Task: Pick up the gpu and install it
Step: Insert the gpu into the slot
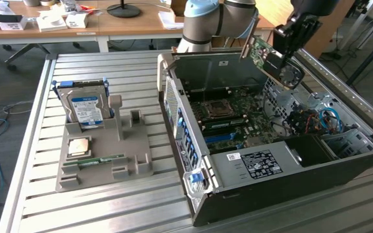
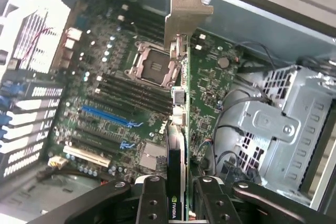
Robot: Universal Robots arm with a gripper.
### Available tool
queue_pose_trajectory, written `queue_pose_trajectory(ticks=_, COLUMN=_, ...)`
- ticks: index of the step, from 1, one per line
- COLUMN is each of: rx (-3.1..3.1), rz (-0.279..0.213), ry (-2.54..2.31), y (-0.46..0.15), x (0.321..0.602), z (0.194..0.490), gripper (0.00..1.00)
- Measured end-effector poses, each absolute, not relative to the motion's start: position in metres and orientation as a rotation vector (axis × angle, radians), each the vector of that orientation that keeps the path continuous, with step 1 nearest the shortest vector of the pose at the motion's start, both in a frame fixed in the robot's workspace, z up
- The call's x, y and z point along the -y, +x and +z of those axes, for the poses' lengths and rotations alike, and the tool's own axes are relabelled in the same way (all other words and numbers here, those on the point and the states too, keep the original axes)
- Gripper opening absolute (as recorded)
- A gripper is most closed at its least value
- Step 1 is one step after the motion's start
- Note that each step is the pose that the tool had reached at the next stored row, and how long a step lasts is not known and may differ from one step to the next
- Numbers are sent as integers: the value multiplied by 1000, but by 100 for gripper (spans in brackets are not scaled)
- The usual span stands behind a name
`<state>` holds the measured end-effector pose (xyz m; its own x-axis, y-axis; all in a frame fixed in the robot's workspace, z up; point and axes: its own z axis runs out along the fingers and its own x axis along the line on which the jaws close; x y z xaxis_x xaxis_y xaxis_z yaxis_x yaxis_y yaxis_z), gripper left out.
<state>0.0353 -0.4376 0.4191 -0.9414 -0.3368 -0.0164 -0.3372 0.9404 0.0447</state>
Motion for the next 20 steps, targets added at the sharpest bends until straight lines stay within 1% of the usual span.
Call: queue_pose_trajectory(ticks=20, rx=-2963, rz=58, ry=-1046, y=35, x=438, z=418, gripper=27)
